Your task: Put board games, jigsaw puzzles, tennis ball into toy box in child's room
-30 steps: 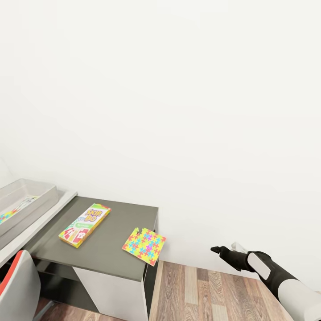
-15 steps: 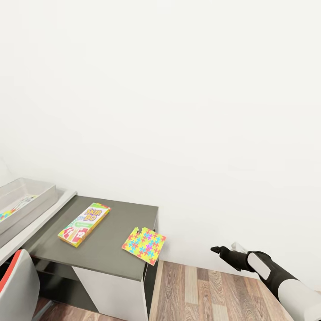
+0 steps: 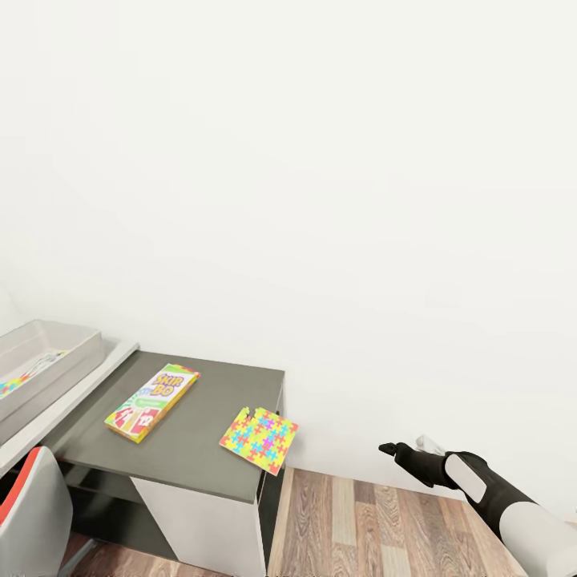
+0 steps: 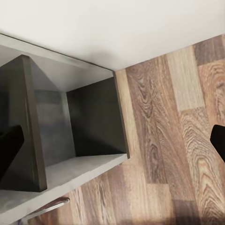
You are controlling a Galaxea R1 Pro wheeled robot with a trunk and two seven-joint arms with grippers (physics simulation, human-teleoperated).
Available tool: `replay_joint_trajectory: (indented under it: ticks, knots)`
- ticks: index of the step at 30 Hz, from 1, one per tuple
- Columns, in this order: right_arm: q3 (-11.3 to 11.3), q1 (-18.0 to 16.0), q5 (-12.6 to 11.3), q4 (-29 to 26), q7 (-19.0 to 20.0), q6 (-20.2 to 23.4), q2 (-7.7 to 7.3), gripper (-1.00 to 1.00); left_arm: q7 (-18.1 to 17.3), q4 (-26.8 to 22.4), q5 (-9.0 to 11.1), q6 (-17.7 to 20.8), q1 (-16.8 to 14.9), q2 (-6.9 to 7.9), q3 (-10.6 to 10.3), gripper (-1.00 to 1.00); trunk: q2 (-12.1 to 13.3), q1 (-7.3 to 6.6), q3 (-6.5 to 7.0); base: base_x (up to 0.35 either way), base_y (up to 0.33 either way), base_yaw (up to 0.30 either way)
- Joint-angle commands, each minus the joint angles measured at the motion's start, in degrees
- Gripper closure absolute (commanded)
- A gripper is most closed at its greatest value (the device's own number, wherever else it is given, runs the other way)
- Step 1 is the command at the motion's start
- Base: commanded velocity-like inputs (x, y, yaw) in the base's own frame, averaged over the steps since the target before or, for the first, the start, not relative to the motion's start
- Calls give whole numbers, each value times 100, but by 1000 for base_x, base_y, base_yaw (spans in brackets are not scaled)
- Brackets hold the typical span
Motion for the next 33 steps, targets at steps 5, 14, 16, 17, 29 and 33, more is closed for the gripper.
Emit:
replay_joint_trajectory:
  ticks: [5,14,16,17,29,33]
  knots:
    - [21,-5,-4,-2,16,12,-5,-100,61,13,57,-66,-4,3,-42,-100,-5,-1,-7,-208,0,0]
    - [21,-4,-4,-2,22,19,-5,-100,84,8,96,-320,-1,70,404,-100,-5,-1,29,-104,0,-31]
    - [21,-4,-4,-2,23,20,-5,-100,90,-6,101,-370,-15,93,537,-100,-5,-1,44,-17,0,-68]
    - [21,-4,-4,-2,23,20,-5,-100,96,-11,103,-393,-24,108,605,-100,-5,-1,51,-12,0,-70]
    - [29,-4,7,-7,23,22,3,-100,412,-850,111,-457,-65,259,1201,-100,-5,-1,110,-3,0,-49]
    - [30,-4,11,-8,23,21,4,-100,427,-1081,110,-446,-65,252,1217,-100,-5,-1,112,0,0,-5]
